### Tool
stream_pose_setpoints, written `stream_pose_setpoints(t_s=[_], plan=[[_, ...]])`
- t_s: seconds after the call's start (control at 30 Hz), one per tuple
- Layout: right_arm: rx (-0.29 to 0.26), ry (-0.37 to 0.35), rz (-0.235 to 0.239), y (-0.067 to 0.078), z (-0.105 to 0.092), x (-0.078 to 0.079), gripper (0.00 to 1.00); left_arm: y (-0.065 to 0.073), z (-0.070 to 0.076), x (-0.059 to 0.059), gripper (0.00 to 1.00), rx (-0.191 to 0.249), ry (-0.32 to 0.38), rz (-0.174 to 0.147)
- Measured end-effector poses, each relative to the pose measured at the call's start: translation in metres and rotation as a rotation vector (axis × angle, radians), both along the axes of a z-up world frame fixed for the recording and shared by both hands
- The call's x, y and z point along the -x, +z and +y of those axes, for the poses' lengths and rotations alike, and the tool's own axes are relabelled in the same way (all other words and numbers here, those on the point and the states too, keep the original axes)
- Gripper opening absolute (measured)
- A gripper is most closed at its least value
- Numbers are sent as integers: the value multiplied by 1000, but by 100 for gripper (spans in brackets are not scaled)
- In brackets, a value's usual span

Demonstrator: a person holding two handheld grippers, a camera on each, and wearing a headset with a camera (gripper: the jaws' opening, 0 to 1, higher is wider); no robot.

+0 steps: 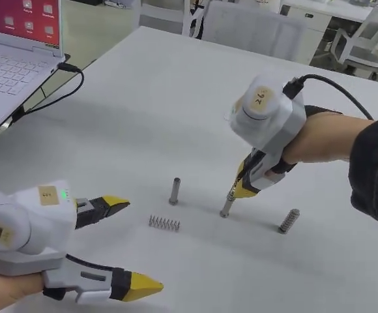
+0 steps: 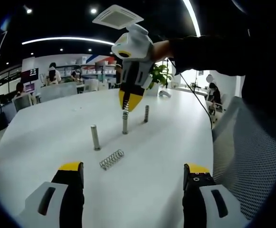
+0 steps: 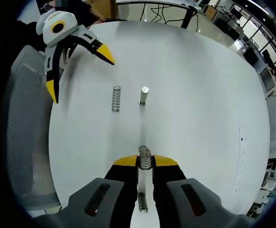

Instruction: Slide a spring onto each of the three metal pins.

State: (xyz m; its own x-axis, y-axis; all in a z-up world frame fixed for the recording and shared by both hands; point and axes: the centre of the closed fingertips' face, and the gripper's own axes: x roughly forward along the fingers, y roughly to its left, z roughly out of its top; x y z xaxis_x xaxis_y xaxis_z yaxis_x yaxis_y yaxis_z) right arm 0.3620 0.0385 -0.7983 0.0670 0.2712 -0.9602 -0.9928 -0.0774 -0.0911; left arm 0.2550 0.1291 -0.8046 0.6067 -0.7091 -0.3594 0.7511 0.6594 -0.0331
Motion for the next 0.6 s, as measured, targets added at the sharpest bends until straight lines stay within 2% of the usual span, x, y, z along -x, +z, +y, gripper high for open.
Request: stream_pose_setpoints(t_s=[0.37,0.6], plan=[[29,-8,31,-19,1,0,8,-2,1,0,82,1,-1,4],[40,-11,28,-29,2,0,9,-3,0,0,81,2,-6,8]])
